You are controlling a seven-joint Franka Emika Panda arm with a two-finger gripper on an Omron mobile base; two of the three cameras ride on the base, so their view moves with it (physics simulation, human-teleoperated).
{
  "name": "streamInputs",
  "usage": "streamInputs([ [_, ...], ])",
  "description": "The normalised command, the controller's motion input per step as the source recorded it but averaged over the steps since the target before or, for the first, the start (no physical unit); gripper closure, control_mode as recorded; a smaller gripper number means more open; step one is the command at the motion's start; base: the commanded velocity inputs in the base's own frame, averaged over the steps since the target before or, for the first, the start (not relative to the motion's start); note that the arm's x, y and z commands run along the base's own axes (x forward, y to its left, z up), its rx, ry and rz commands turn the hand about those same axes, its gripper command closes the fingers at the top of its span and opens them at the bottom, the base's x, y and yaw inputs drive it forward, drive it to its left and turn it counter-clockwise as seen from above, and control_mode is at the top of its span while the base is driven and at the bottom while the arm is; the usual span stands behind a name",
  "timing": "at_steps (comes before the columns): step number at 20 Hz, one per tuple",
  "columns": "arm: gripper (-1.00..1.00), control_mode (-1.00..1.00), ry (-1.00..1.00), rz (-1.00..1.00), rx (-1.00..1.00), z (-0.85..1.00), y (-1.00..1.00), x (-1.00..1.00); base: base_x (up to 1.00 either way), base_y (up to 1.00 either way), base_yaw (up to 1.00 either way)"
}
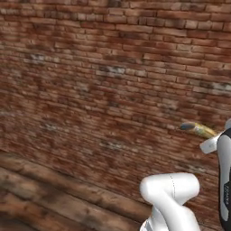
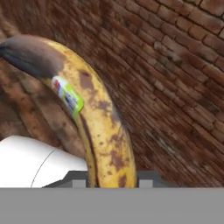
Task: Retrieve the pear and banana from the fridge and place them into the bowl on the dining table.
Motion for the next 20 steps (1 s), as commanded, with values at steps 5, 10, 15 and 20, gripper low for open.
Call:
streamInputs([
  [5,1.0,1.0,0.0,0.0,0.0,0.0,0.0,0.0,0.66,1.0,0.31],
  [10,1.0,1.0,0.0,0.0,0.0,0.0,0.0,0.0,0.52,1.0,0.28],
  [15,1.0,1.0,0.0,0.0,0.0,0.0,0.0,0.0,0.71,1.0,0.23],
  [20,1.0,1.0,0.0,0.0,0.0,0.0,0.0,0.0,0.95,0.98,0.3],
])
